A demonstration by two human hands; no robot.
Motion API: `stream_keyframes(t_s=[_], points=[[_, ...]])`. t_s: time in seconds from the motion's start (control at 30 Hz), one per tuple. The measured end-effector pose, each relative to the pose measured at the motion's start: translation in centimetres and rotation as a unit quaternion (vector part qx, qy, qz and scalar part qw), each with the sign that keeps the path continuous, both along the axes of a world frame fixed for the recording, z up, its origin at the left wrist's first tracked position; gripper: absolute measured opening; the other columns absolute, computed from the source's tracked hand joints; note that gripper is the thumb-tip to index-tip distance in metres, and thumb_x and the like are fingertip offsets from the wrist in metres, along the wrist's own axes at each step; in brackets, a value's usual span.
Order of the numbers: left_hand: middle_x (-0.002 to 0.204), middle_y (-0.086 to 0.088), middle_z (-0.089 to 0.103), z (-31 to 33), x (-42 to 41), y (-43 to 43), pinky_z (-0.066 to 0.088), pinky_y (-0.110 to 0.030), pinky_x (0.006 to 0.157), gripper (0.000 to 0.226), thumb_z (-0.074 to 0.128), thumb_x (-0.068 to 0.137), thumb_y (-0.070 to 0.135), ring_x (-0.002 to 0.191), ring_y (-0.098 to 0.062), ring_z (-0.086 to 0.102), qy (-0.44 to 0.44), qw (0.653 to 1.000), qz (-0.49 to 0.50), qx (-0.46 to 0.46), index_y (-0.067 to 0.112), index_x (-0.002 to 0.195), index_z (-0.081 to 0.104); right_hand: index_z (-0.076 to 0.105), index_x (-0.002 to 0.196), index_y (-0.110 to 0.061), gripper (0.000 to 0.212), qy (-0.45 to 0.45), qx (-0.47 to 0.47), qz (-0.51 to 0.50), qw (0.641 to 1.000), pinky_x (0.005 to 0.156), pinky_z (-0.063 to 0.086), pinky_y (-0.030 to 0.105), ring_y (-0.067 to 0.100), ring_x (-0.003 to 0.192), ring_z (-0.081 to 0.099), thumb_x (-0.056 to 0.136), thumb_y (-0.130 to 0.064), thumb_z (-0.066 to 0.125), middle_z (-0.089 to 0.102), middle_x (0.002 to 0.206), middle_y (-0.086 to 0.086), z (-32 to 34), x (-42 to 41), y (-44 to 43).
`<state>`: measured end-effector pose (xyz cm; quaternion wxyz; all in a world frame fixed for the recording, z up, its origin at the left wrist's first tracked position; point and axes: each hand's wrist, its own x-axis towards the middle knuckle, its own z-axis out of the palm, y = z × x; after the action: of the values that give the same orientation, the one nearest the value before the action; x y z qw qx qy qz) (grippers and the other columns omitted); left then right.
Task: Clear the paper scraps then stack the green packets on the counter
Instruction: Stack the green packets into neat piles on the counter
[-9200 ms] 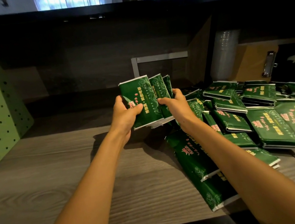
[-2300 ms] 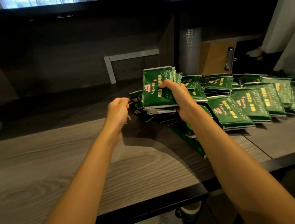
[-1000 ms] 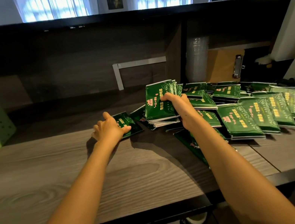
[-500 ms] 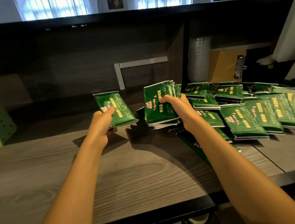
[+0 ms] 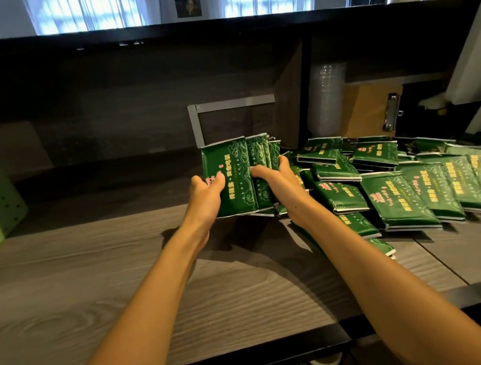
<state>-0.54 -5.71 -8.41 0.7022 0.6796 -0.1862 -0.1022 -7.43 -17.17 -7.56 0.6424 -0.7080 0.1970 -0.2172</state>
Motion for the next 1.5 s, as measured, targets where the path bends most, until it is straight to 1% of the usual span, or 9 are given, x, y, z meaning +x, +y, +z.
stream_keyframes(t_s=[0.2,0.33,0.47,0.57,0.73,0.97,1.1,1.27,1.5], points=[[0.098,0.005,0.051,-0.3,-0.7,0.1,0.047,-0.024,0.074,0.028,0.039,0.100,0.024,0.086,-0.005,0.054,0.030,0.999,-0.036,-0.016,0.013,0.122,0.025,0.000,0.151,-0.020,0.085,0.008,0.046,0.050,0.998,0.111,0.028,0.039,0.021,0.138,0.029,0.089,-0.050,0.050,0.022,0.155,0.002,-0.3,0.3,1.2],[0.104,-0.001,0.060,0.3,-1.0,1.3,0.050,-0.025,0.076,0.022,0.044,0.098,0.017,0.088,-0.009,0.058,0.046,0.996,-0.079,-0.022,0.014,0.120,0.044,-0.005,0.150,-0.018,0.093,0.010,0.027,0.092,0.995,0.087,0.043,0.019,0.010,0.109,0.045,0.087,-0.020,0.064,0.039,0.129,-0.007,-0.2,-0.3,0.9],[0.073,-0.001,0.070,1.6,-0.9,3.4,0.052,-0.029,0.069,0.017,0.046,0.089,0.015,0.069,-0.015,0.065,0.080,0.988,-0.119,-0.051,0.014,0.086,0.063,0.007,0.147,-0.020,0.095,0.004,0.018,0.142,0.990,0.088,0.051,0.033,0.020,0.105,0.059,0.078,-0.001,0.070,0.055,0.115,0.002,-0.5,-0.1,1.6],[0.070,0.003,0.072,2.1,-1.1,5.3,0.053,-0.022,0.058,0.015,0.051,0.086,0.018,0.064,-0.011,0.067,0.036,0.986,-0.155,-0.041,0.013,0.091,0.064,0.019,0.143,-0.018,0.095,0.010,-0.022,0.202,0.979,0.099,0.047,0.038,0.021,0.116,0.056,0.069,0.001,0.075,0.054,0.128,0.007,-0.8,-0.1,2.6],[0.121,-0.007,0.062,1.2,-1.4,8.4,0.050,-0.036,0.091,0.090,0.073,0.054,0.037,0.108,-0.020,0.062,-0.081,0.988,-0.125,-0.040,0.012,0.134,0.040,0.023,0.143,-0.019,0.106,0.029,-0.103,0.273,0.956,0.097,0.049,0.031,0.014,0.121,0.053,0.056,-0.012,0.082,0.050,0.135,0.003,-0.1,-0.3,4.5],[0.133,0.010,0.048,-0.1,-2.7,10.5,0.043,-0.034,0.100,0.139,0.073,0.038,0.078,0.121,-0.008,0.050,-0.128,0.978,-0.164,-0.023,0.024,0.149,0.009,0.020,0.126,-0.029,0.079,0.045,-0.083,0.317,0.944,0.069,0.049,0.006,-0.008,0.096,0.052,0.077,0.014,0.065,0.048,0.118,-0.012,-0.7,-2.4,4.7],[0.144,0.004,0.036,0.1,-3.4,10.3,0.048,-0.020,0.092,0.136,0.061,0.040,0.088,0.118,-0.001,0.049,-0.129,0.975,-0.166,-0.070,0.029,0.149,0.004,0.008,0.122,-0.034,0.088,0.021,-0.079,0.286,0.955,0.068,0.045,0.000,-0.007,0.097,0.046,0.075,0.013,0.067,0.042,0.115,-0.015,-1.3,-3.0,5.0],[0.124,0.014,0.047,0.6,-3.8,8.8,0.052,-0.016,0.076,0.138,0.057,0.038,0.091,0.104,0.003,0.059,-0.076,0.977,-0.161,-0.114,0.031,0.150,0.003,0.008,0.140,-0.025,0.106,0.008,-0.074,0.268,0.961,0.088,0.044,0.015,0.010,0.124,0.044,0.066,0.003,0.079,0.040,0.138,-0.002,-1.6,-2.6,6.1],[0.149,0.003,0.033,1.0,-3.8,8.9,0.029,-0.030,0.108,0.090,0.037,0.075,0.072,0.134,-0.010,0.035,-0.102,0.988,-0.085,-0.079,0.029,0.149,0.011,0.009,0.126,-0.033,0.091,0.015,-0.060,0.273,0.960,0.076,0.049,0.011,0.009,0.117,0.045,0.074,0.010,0.071,0.040,0.134,-0.003,-1.4,-2.8,5.4]])
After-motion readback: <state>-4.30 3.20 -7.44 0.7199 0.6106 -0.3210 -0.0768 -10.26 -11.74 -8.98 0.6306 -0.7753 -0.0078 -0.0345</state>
